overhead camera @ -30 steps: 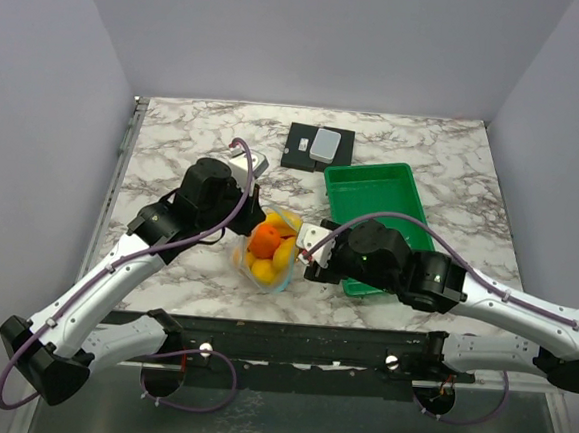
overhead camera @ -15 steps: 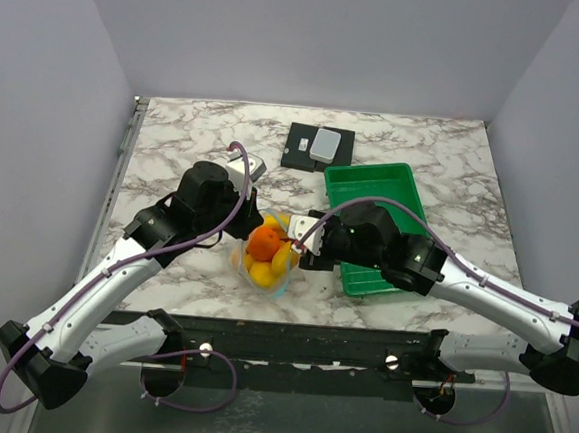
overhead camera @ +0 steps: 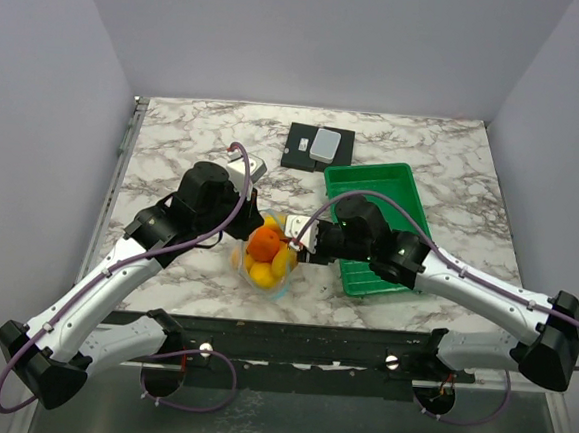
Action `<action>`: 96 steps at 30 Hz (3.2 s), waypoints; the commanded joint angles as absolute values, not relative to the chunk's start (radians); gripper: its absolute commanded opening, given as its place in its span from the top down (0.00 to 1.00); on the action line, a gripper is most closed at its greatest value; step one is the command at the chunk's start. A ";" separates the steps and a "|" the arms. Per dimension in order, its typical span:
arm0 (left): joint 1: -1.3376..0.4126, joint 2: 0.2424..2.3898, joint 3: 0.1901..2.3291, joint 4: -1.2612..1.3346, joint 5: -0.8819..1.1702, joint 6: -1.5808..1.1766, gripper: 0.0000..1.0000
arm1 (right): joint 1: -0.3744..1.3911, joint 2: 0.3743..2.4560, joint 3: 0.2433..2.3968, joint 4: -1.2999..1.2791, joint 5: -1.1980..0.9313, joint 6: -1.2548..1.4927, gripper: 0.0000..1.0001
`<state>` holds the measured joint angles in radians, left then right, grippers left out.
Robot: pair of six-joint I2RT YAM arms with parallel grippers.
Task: Place the food in the zip-top bag and seal the zipper
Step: Zip the zipper food storage bag.
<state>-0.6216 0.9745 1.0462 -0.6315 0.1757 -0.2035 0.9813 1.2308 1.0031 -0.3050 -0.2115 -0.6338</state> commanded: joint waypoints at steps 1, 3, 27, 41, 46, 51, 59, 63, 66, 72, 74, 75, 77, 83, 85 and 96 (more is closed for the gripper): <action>-0.620 0.974 1.040 -0.630 0.201 -0.202 1.00 | 0.971 1.243 0.982 -0.246 -0.247 -0.644 0.62; -0.620 0.973 1.039 -0.630 0.201 -0.203 1.00 | 0.971 1.239 0.981 -0.242 -0.242 -0.642 0.71; -0.620 0.902 1.074 -0.679 0.252 -0.215 0.79 | 0.976 1.133 1.157 -0.524 -0.342 -0.446 0.99; -0.620 0.783 1.103 -0.595 0.406 -0.135 0.32 | 0.992 1.167 1.290 -0.755 -0.412 -0.357 0.99; -0.620 0.753 1.064 -0.501 0.542 -0.115 0.27 | 1.007 1.196 1.386 -0.833 -0.408 -0.321 0.99; -0.621 0.763 1.025 -0.408 0.701 -0.104 0.24 | 1.027 1.247 1.474 -0.916 -0.407 -0.292 0.99; -0.621 0.764 0.956 -0.269 0.816 -0.132 0.20 | 1.063 1.284 1.528 -0.940 -0.401 -0.273 0.99; -0.621 0.757 0.918 -0.213 0.881 -0.162 0.20 | 1.075 1.322 1.572 -0.968 -0.380 -0.250 0.99; -0.623 0.753 0.892 -0.189 0.910 -0.177 0.19 | 1.085 1.345 1.595 -0.979 -0.361 -0.238 0.99; -0.635 0.749 0.839 -0.153 0.912 -0.181 0.19 | 1.094 1.364 1.615 -0.973 -0.359 -0.226 1.00; -0.640 0.750 0.820 -0.139 0.907 -0.182 0.19 | 1.095 1.368 1.620 -0.972 -0.371 -0.225 0.99; -0.643 0.751 0.814 -0.135 0.908 -0.180 0.19 | 1.097 1.370 1.621 -0.971 -0.372 -0.224 0.99; -0.651 0.752 0.805 -0.133 0.912 -0.178 0.19 | 1.097 1.376 1.627 -0.975 -0.365 -0.219 0.99; -0.669 0.741 0.782 -0.131 0.924 -0.176 0.22 | 1.099 1.392 1.641 -0.975 -0.340 -0.190 0.99; -0.671 0.729 0.774 -0.130 0.922 -0.175 0.24 | 1.098 1.394 1.642 -0.974 -0.338 -0.181 0.99; -0.681 0.680 0.746 -0.133 0.874 -0.164 0.41 | 1.100 1.399 1.680 -1.002 -0.270 -0.117 0.99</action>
